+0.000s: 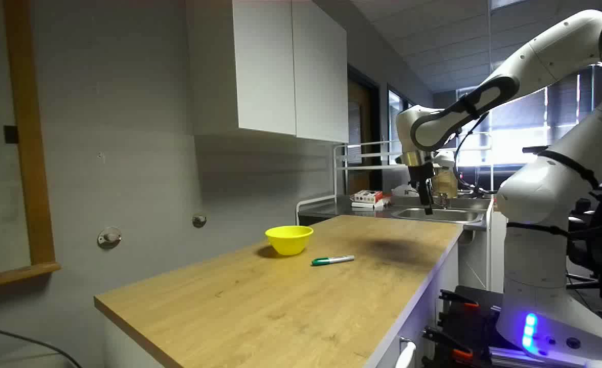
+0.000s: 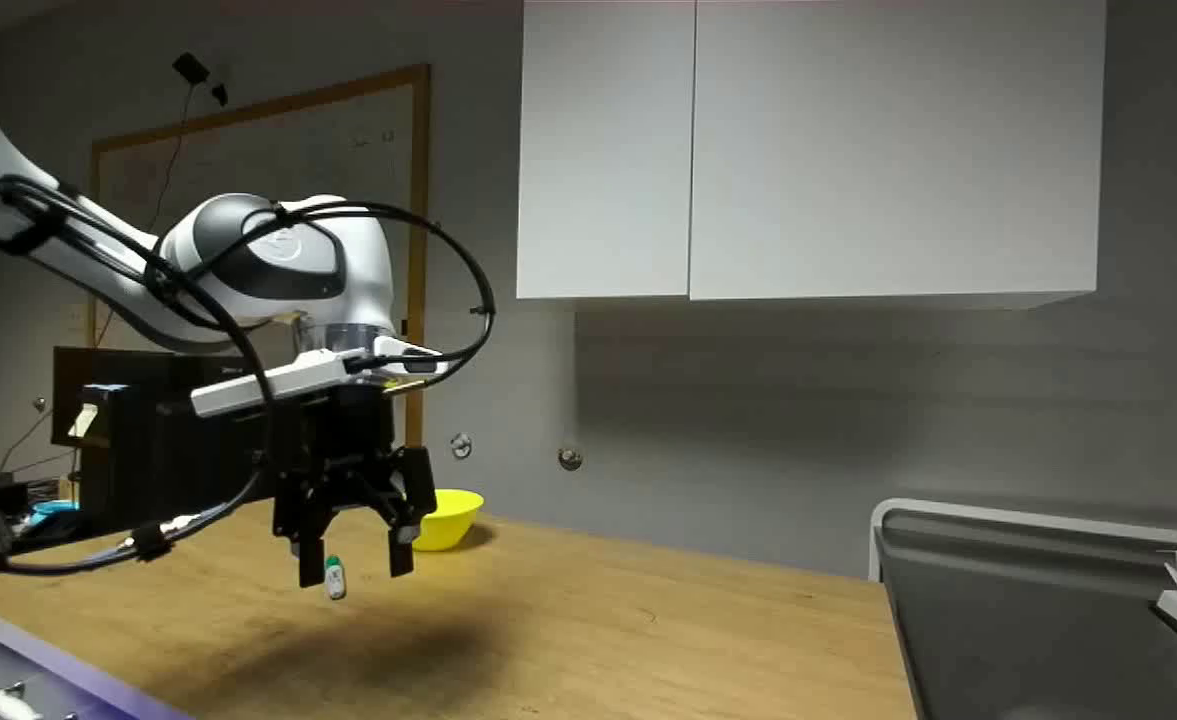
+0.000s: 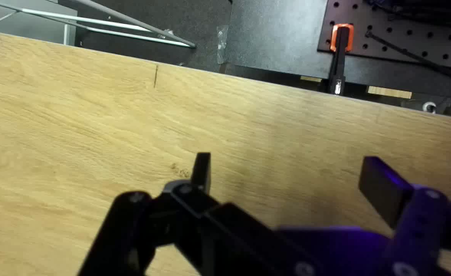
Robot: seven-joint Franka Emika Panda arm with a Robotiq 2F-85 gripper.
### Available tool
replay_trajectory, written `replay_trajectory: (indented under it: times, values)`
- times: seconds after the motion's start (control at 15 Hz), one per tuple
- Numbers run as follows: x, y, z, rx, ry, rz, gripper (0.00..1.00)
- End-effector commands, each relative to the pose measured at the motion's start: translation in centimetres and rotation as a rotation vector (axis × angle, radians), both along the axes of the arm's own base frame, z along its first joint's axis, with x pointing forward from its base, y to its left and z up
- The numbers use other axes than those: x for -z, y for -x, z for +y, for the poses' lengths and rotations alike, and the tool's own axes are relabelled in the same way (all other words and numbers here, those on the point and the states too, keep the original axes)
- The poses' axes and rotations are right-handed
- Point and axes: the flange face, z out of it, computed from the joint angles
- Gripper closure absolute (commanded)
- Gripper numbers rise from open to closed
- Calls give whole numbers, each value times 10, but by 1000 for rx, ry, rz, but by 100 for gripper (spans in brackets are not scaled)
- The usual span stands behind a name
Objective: Put the pen in the bowl
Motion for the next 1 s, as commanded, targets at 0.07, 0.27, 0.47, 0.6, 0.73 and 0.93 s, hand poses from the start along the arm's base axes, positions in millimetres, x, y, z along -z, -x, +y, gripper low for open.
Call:
replay_trajectory:
  times: [0.07,0.27,0.47,0.6,0.73,0.93]
  values:
    - [-1,0,0,0,0,1,0]
    - [-1,0,0,0,0,1,0]
    - [-1,0,0,0,0,1,0]
    - [-4,-8,5,-6,25,6,0]
    - [-11,-20,19,-34,54,5,0]
    - [-24,-45,56,-112,115,4,0]
